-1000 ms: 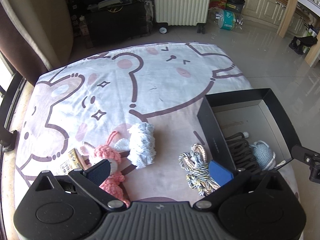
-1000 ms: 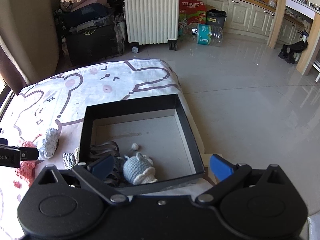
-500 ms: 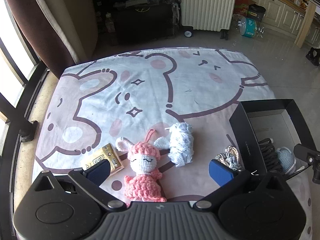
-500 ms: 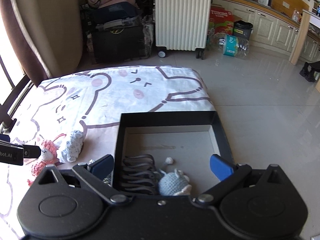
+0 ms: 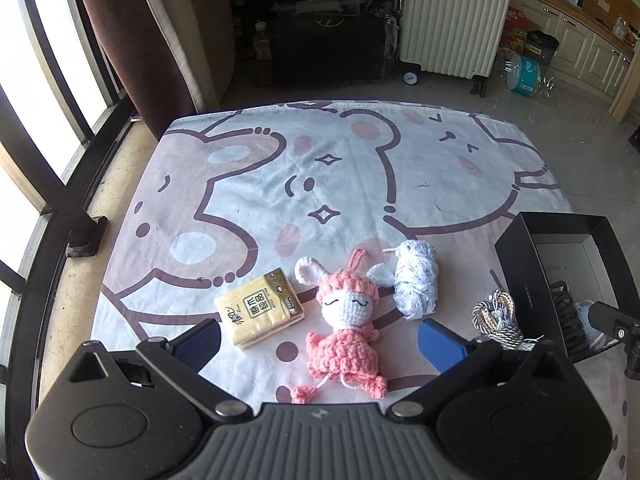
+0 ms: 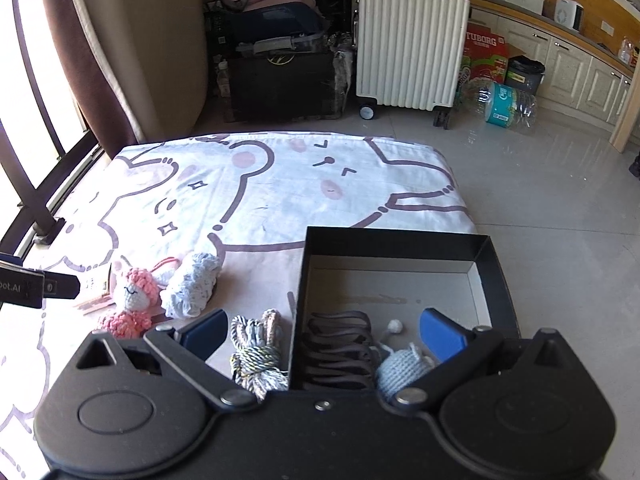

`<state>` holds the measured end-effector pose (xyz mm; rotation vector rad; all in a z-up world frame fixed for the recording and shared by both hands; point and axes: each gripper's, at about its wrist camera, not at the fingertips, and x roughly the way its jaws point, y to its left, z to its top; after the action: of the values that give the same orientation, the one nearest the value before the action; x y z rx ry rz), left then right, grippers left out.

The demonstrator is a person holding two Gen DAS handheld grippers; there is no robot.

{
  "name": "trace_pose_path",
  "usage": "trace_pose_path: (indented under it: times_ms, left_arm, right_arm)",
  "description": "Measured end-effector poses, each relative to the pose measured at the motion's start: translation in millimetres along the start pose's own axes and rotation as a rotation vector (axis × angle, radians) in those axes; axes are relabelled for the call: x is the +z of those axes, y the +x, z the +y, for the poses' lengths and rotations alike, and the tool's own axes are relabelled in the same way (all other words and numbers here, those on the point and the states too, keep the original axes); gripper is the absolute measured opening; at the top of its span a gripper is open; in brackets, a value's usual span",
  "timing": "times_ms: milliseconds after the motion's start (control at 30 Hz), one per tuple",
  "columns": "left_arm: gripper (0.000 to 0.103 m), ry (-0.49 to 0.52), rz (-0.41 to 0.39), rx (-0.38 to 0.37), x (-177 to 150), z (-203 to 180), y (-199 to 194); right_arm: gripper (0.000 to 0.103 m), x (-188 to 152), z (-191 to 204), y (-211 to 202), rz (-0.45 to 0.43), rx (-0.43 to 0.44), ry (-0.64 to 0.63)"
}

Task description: Organize objects

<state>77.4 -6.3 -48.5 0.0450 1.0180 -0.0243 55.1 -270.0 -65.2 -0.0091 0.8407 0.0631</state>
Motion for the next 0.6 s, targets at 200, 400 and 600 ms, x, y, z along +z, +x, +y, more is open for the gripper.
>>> trace_pose_path:
  times_ms: [200, 400, 600]
  left_arm:
    - [0.103, -0.023, 0.000, -0.012, -10.5, 15.0, -5.1]
    - [0.103, -0.036, -0.008, -0.006, -21.9, 26.1, -6.4]
    - [0.103, -0.040, -0.029, -0.012, -29.7, 32.7, -7.9]
  right_arm:
    - [0.103, -1.7, 12.5, 1.5, 0.004, 0.020, -0.015]
    - [0.103, -3.4, 22.6, 2.8, 0.008, 0.029, -0.028]
    - [0.103, -4.4, 26.9, 2.9, 0.015, 0.036, -0.025]
